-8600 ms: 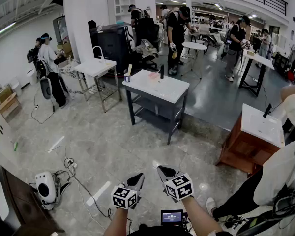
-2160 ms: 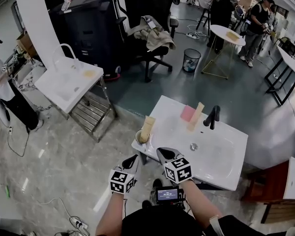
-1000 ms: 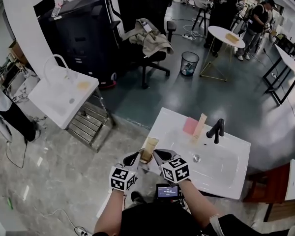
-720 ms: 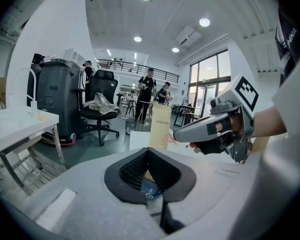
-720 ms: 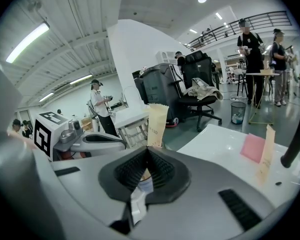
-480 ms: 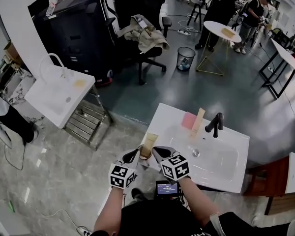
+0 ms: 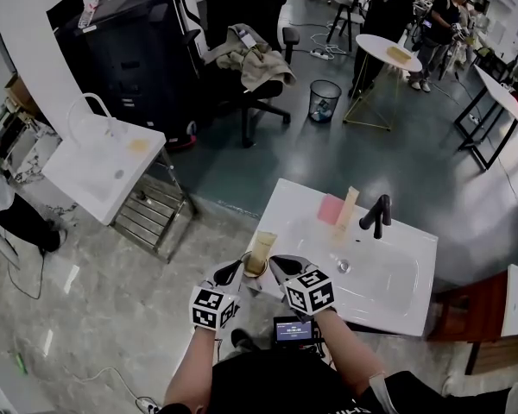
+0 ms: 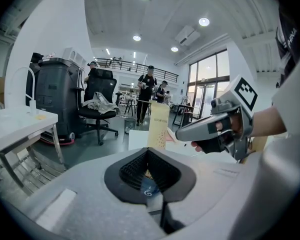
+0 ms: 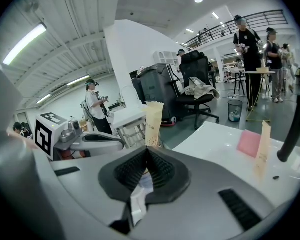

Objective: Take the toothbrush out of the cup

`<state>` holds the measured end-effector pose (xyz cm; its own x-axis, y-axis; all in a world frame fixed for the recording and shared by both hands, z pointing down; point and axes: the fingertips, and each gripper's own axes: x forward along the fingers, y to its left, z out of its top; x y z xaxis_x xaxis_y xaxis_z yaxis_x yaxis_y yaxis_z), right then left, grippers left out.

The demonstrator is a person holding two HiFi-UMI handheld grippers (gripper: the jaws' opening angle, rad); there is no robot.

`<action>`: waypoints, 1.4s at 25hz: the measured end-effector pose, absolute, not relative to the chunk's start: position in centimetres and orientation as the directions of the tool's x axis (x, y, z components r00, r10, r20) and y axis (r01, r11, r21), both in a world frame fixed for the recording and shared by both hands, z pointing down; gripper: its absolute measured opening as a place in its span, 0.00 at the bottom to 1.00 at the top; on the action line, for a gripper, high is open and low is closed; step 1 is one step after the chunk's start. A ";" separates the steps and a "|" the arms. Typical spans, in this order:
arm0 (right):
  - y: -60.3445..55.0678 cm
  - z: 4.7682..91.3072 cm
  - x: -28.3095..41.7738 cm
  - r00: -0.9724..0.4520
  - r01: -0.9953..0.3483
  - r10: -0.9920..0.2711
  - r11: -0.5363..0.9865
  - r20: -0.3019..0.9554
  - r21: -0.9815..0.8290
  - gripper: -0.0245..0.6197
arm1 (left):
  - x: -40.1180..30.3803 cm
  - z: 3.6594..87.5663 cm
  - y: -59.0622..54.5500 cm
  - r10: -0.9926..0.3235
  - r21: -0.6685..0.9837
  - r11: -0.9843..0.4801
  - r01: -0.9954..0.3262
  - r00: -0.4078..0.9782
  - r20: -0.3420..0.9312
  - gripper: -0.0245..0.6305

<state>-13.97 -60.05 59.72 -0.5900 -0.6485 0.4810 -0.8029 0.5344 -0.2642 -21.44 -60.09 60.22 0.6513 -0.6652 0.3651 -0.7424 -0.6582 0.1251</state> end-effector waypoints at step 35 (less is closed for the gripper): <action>-62.6 62.4 -17.2 -0.676 -0.714 -0.540 0.647 0.502 -0.266 0.11 | -23.6 62.7 -59.6 -0.698 0.155 -0.582 -0.798 0.588 0.408 0.05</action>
